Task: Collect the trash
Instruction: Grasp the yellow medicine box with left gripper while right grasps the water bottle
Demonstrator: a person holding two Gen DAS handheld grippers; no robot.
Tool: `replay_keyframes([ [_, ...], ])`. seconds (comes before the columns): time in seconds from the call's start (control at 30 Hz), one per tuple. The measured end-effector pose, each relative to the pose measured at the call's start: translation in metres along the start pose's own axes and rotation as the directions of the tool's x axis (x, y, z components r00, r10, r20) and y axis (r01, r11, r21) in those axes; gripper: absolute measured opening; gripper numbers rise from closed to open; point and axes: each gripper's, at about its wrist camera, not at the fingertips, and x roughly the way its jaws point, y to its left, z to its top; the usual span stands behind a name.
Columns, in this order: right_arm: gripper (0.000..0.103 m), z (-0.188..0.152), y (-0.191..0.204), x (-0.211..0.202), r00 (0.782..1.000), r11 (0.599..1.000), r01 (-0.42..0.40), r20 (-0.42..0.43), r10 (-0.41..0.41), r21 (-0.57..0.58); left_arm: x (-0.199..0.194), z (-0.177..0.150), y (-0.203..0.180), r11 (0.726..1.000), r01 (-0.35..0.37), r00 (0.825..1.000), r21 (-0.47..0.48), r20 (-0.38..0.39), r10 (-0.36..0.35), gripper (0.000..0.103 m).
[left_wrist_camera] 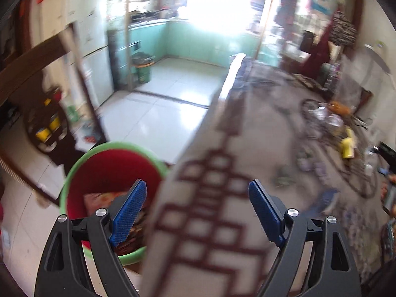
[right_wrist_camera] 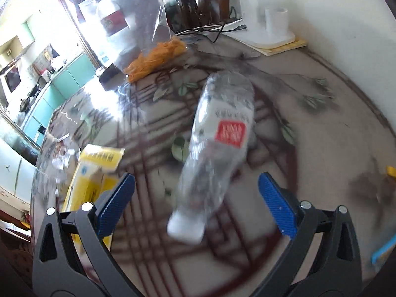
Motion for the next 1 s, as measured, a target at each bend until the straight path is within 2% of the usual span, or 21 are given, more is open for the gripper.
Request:
replay_keyframes([
  [0.1,0.098,0.014,-0.003,0.012,0.998,0.998,-0.055,-0.01,0.055,-0.028,0.004,0.019,-0.052,0.992,0.118,0.993,0.046,0.005,-0.118,0.081],
  [0.17,0.086,0.018,-0.002,0.019,0.997,0.996,-0.069,-0.04,0.067,-0.058,0.012,0.03,-0.09,0.979,0.191,0.982,0.075,-0.008,-0.191,0.081],
  [0.23,0.047,0.017,-0.007,0.024,0.993,0.995,-0.087,-0.082,0.083,-0.045,0.025,0.04,-0.136,0.96,0.254,0.967,0.118,-0.037,-0.251,0.081],
  [0.3,0.042,0.016,-0.014,0.027,0.984,0.991,-0.131,-0.121,0.129,-0.01,0.034,0.041,-0.18,0.94,0.299,0.954,0.164,-0.058,-0.293,0.081],
  [0.4,0.042,0.002,-0.015,0.011,0.982,0.994,-0.113,-0.153,0.112,0.002,0.045,0.039,-0.236,0.908,0.358,0.934,0.218,-0.082,-0.349,0.081],
  [0.53,0.041,-0.03,-0.018,-0.019,0.946,0.976,-0.205,-0.244,0.216,0.07,0.071,0.038,-0.293,0.891,0.354,0.934,0.284,-0.148,-0.324,0.081],
  [0.63,0.041,-0.056,-0.013,-0.045,0.946,0.98,-0.196,-0.259,0.194,0.02,0.092,0.043,-0.318,0.894,0.314,0.947,0.321,-0.178,-0.268,0.081],
  [0.77,0.042,-0.064,-0.007,-0.038,0.915,0.967,-0.25,-0.314,0.252,0.045,0.122,0.05,-0.341,0.899,0.265,0.953,0.35,-0.236,-0.188,0.081],
  [0.9,0.042,-0.062,-0.001,-0.035,0.924,0.976,-0.218,-0.319,0.212,0.017,0.148,0.057,-0.357,0.908,0.251,0.947,0.336,-0.28,-0.158,0.081],
  [0.97,0.056,-0.061,0.001,-0.039,0.929,0.977,-0.211,-0.312,0.2,-0.002,0.154,0.059,-0.36,0.911,0.253,0.944,0.325,-0.288,-0.159,0.081],
  [1.0,0.07,-0.058,0.003,-0.038,0.932,0.978,-0.207,-0.305,0.196,-0.005,0.158,0.06,-0.362,0.913,0.253,0.942,0.321,-0.299,-0.156,0.08],
])
